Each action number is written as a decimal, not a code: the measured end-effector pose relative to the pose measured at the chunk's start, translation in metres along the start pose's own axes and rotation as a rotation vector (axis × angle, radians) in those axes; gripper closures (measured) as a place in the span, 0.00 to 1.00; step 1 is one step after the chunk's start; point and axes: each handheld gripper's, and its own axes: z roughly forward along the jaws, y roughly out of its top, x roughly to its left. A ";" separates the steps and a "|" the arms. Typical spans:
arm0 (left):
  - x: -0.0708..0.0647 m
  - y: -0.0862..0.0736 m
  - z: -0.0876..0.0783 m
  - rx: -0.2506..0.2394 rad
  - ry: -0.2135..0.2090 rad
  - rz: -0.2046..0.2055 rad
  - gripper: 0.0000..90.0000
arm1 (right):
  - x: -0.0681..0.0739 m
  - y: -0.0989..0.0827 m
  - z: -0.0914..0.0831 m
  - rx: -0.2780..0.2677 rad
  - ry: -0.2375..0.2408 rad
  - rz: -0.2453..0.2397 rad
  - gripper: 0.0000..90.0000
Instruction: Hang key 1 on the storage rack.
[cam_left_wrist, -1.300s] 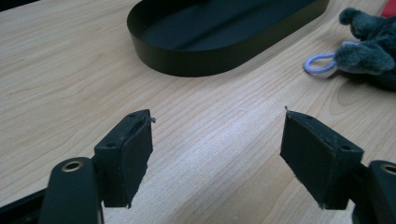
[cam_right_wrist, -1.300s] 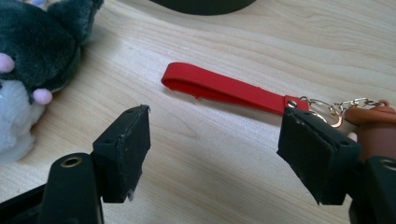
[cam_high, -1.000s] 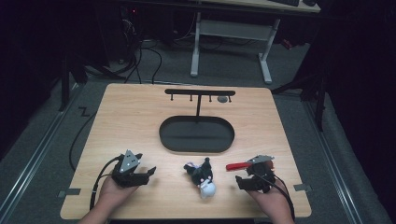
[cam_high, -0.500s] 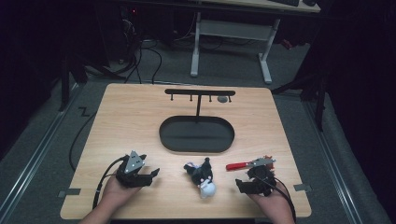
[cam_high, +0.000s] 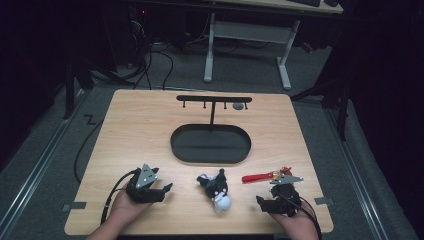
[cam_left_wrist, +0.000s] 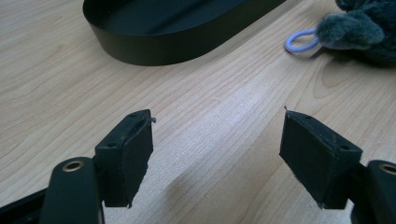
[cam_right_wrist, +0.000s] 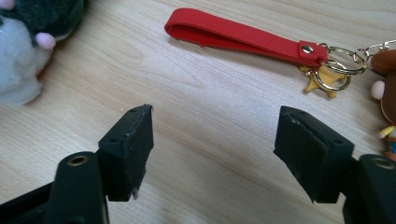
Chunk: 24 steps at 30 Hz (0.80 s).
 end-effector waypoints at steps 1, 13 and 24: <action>0.000 0.000 0.000 -0.003 0.000 0.003 0.29 | 0.000 0.001 -0.001 0.013 0.002 0.008 0.33; -0.001 0.001 -0.009 -0.026 0.005 0.020 0.29 | -0.024 0.021 -0.014 0.179 0.016 0.058 0.39; -0.002 0.007 -0.006 -0.038 -0.006 0.030 0.29 | -0.057 0.045 -0.013 0.307 -0.046 0.049 0.45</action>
